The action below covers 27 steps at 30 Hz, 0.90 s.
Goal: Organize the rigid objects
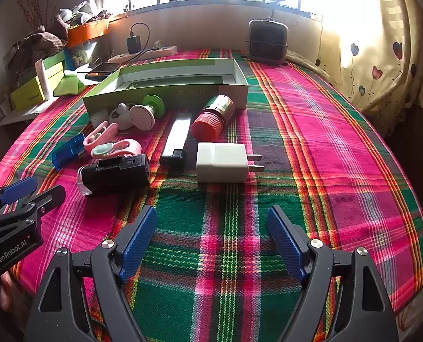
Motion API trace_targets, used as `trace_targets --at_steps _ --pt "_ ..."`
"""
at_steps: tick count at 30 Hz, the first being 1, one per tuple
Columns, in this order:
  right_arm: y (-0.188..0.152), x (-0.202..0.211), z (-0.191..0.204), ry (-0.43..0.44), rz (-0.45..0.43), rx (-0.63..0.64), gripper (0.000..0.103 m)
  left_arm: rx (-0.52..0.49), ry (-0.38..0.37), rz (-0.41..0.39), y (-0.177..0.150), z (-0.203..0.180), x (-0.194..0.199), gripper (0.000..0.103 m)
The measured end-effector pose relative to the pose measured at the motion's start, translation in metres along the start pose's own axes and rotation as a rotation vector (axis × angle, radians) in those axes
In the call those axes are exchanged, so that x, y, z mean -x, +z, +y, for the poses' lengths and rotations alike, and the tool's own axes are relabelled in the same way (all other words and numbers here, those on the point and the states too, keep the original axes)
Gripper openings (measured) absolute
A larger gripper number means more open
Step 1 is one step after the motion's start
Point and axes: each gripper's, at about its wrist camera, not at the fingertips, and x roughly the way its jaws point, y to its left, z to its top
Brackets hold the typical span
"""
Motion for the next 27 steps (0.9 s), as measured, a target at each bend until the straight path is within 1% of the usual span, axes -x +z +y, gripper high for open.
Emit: trace_targets --at_steps 6,10,12,17,19,21,24,27 --pt "0.002 0.000 -0.001 0.027 0.007 0.023 0.079 -0.004 -0.018 0.012 0.003 0.003 -0.002 0.062" --pt "0.003 0.000 -0.005 0.050 0.012 0.036 0.079 0.028 -0.064 0.022 0.007 0.011 -0.003 0.061" --pt "0.004 0.000 -0.010 0.060 0.009 0.019 0.080 0.042 -0.082 0.028 0.008 0.016 -0.003 0.061" --pt "0.013 0.001 -0.026 0.064 -0.011 -0.006 0.080 0.060 -0.098 0.030 0.014 0.023 -0.007 0.061" --pt "0.019 0.001 -0.032 0.088 -0.021 -0.011 0.080 0.058 -0.103 0.032 0.017 0.022 -0.009 0.061" --pt "0.025 -0.002 -0.036 0.119 -0.007 -0.018 0.080 0.051 -0.114 0.030 0.020 0.021 -0.009 0.061" --pt "0.030 -0.008 -0.034 0.115 0.004 -0.024 0.080 0.044 -0.128 0.024 0.026 0.020 -0.010 0.061" --pt "0.032 -0.013 -0.031 0.118 0.014 -0.039 0.080 0.043 -0.119 0.024 0.032 0.021 -0.013 0.061"
